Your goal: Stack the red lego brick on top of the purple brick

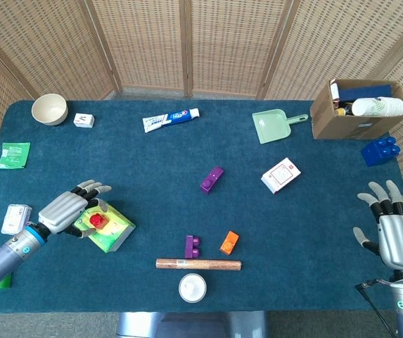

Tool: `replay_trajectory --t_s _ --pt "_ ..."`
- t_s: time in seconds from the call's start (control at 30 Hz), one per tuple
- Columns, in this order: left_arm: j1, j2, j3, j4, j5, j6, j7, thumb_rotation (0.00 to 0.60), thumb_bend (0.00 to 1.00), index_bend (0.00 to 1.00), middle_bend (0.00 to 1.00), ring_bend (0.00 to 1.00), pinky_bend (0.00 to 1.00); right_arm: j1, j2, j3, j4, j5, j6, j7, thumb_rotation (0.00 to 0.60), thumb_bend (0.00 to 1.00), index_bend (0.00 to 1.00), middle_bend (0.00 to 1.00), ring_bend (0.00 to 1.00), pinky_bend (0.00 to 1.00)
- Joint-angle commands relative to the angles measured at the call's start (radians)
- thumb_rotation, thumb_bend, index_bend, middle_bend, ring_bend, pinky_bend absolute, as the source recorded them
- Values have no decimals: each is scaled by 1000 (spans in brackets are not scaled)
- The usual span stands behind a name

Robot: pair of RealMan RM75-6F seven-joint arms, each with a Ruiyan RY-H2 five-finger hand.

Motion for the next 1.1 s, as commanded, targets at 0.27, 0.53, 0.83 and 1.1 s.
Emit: replay_trajectory --t_s 0.27,0.53,0.83,1.1 --pt "-2 -21 -3 28 -22 -6 -21 600 377 498 167 118 6 -8 0 -1 -3 -1 1 -3 600 211 276 178 56 229" --pt "-9 -11 -13 16 -29 6 -57 600 376 526 185 126 19 -15 0 0 -1 0 1 2 600 211 279 177 55 228" --pt "-36 39 -47 -56 -37 16 -69 600 377 523 188 127 25 -16 -5 3 23 -2 -4 36 600 211 285 178 55 228" --pt "-91 23 -113 -86 -132 -69 -47 600 377 525 195 134 28 -14 -33 -17 58 -25 -24 63 600 211 294 178 55 228"
